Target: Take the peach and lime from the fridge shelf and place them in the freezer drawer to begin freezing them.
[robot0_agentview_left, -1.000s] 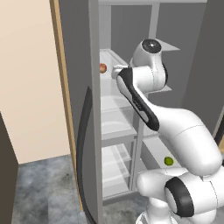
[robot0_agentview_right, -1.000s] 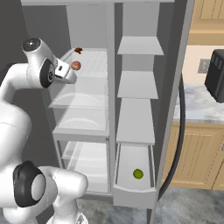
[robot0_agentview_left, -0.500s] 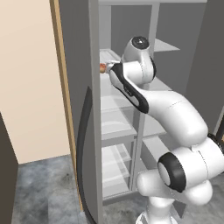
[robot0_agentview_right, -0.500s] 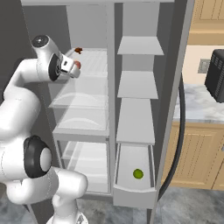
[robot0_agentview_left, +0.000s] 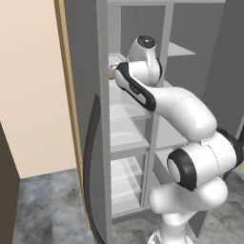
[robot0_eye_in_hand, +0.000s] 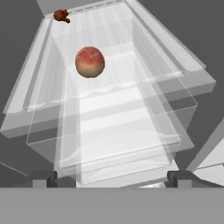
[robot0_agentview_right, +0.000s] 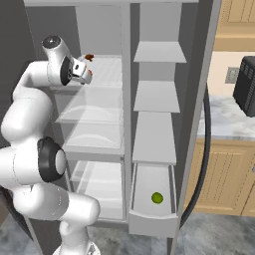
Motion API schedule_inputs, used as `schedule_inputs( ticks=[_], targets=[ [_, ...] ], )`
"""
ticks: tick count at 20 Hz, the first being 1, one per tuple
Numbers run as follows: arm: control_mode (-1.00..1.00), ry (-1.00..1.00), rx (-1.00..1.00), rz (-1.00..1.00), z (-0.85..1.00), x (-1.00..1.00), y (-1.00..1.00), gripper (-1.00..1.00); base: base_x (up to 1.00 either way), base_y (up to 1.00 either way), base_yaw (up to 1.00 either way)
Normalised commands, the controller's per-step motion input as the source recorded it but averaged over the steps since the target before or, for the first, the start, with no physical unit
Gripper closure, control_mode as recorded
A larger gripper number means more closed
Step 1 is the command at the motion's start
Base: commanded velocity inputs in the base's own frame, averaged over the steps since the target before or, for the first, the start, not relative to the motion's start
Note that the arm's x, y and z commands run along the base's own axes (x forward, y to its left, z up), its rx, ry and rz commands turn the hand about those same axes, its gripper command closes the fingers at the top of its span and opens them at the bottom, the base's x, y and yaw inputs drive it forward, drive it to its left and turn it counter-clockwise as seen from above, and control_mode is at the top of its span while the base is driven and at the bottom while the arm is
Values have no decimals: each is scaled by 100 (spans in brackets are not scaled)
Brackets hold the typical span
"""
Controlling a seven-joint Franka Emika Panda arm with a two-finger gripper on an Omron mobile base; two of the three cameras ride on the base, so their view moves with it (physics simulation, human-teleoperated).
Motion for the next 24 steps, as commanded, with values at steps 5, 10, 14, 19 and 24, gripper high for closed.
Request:
schedule_inputs(
  ticks=[5,10,14,19,24],
  targets=[
    [-100,2,0,0,-1,46,14,-100,0,0,0],
    [-100,2,0,0,-15,45,15,-100,0,0,0],
    [-100,0,0,0,-3,38,3,-100,0,0,0],
    [-100,0,-2,0,-11,35,3,-100,0,0,0],
    [-100,0,-5,0,-32,36,2,-100,0,0,0]
  ],
)
